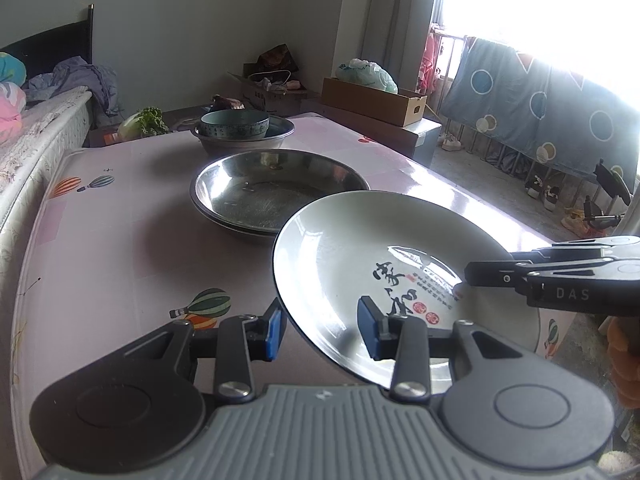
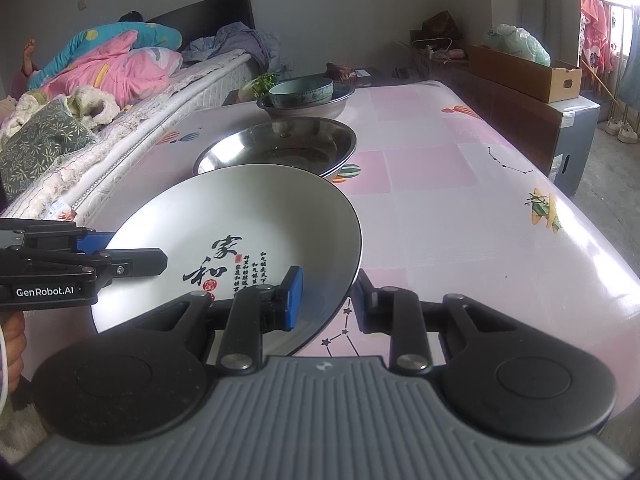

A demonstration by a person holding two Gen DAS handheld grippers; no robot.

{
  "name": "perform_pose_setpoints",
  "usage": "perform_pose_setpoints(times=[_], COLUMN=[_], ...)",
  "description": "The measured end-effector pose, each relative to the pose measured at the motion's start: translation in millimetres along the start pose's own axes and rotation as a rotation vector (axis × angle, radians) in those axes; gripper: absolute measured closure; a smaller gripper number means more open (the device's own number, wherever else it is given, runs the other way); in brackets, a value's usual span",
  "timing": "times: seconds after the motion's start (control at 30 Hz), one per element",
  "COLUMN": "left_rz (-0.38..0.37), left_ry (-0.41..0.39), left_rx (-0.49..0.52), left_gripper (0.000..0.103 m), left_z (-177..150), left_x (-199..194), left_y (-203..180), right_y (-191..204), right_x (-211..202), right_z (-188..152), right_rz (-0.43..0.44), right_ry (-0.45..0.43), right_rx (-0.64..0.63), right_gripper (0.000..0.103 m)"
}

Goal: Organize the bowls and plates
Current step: 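Bring the held plate over the nested steel basins with both tools, then lower the white plate into the nested steel basins with both tools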

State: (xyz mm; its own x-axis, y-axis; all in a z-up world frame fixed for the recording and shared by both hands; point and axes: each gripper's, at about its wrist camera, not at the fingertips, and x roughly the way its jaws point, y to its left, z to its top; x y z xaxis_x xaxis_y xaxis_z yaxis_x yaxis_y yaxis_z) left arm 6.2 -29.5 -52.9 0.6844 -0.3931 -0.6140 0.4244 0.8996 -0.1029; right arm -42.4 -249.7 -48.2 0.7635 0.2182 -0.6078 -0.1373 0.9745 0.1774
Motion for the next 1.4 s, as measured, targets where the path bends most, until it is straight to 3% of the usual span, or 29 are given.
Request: perform_pose_setpoints(times=[0.87, 1.4], left_rz=[0.021, 0.036], left_ry=[0.000, -0.047], left_rx=[-0.030, -0.038], left_gripper=[0.064, 0.064], left_z=[16, 52], left_x=[4, 6], left_y=[12, 29], right_y=[6, 9], right_x=[18, 33], right_z=[30, 74], right_rz=[0.007, 0.021], right_ry=[-0.004, -0.046], right_rx=[-0.013, -0.007], right_gripper=[0.078, 0.078])
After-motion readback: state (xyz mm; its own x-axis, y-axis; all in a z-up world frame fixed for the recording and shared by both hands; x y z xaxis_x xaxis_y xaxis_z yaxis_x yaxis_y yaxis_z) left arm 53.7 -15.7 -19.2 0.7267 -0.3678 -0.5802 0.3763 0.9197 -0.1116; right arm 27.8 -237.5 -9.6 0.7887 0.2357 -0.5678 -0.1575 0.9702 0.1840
